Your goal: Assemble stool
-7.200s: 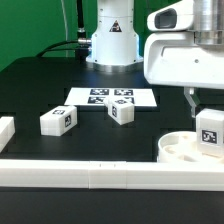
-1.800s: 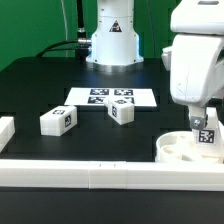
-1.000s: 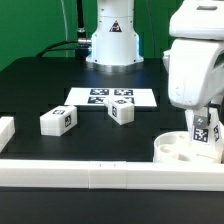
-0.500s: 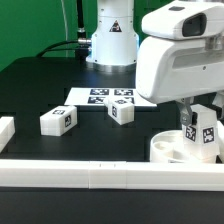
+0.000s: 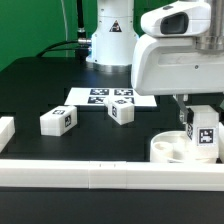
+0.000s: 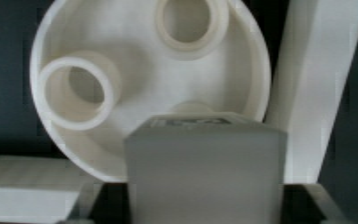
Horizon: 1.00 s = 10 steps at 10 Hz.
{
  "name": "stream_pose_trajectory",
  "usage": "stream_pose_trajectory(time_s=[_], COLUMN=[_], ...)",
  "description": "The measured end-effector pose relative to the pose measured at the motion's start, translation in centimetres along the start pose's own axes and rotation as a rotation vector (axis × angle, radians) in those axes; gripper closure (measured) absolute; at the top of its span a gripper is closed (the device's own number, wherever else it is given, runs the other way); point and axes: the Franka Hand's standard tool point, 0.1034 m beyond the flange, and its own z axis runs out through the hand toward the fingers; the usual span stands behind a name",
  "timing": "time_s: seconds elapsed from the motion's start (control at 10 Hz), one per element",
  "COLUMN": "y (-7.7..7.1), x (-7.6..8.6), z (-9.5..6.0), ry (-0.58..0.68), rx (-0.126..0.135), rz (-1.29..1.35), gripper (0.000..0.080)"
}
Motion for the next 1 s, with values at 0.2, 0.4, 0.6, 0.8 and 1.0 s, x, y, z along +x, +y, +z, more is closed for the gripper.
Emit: stream_pose_trajectory(time_s=[0.2, 0.4, 0.6, 0.8, 1.0], y=[-0.16, -0.14, -0.64, -0.78, -0.96], x=[-0.02, 0.10, 0.27, 0.41, 0.40], z=[0.00, 0.09, 0.02, 0.06, 0.06], ry=[-0.001, 0.018, 0.023, 0.024, 0.019], rx=[0.007, 0.043, 0.077, 0.094, 0.096], rz=[0.135, 0.282, 0.512, 0.683, 0.819], gripper=[0.0459, 0.0459, 0.0459, 0.0459, 0.0459])
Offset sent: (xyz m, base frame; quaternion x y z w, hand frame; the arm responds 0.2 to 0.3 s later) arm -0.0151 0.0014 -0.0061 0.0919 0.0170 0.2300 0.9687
